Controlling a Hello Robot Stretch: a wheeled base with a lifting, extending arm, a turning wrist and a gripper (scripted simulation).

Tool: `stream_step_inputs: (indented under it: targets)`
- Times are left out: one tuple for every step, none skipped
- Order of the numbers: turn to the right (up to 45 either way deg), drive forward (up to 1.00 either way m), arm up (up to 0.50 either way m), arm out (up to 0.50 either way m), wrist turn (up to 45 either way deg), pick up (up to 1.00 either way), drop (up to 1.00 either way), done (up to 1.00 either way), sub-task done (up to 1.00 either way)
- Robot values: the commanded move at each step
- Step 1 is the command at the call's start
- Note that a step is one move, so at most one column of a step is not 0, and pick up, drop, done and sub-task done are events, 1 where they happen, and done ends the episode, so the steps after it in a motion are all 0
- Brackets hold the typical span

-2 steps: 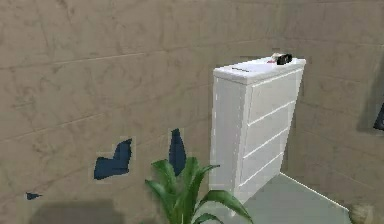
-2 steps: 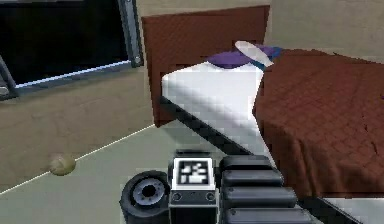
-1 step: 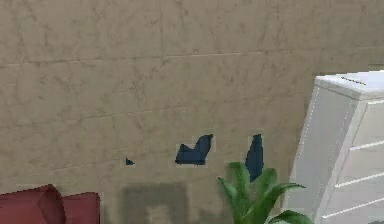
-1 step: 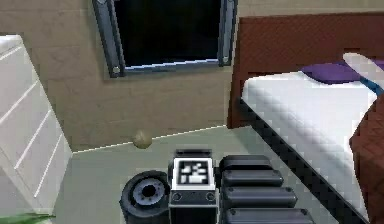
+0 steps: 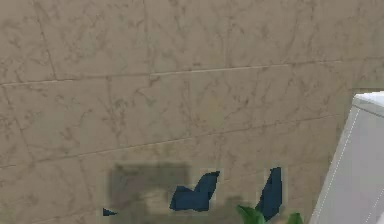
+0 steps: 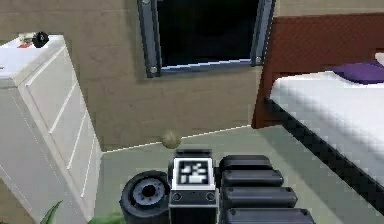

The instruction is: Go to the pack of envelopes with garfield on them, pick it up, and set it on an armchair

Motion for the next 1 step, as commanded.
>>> stream_step_inputs:
  targets:
    - [-27.0, 0.0, 0.0, 0.0, 0.0, 0.0, 0.0, 0.0, 0.0]
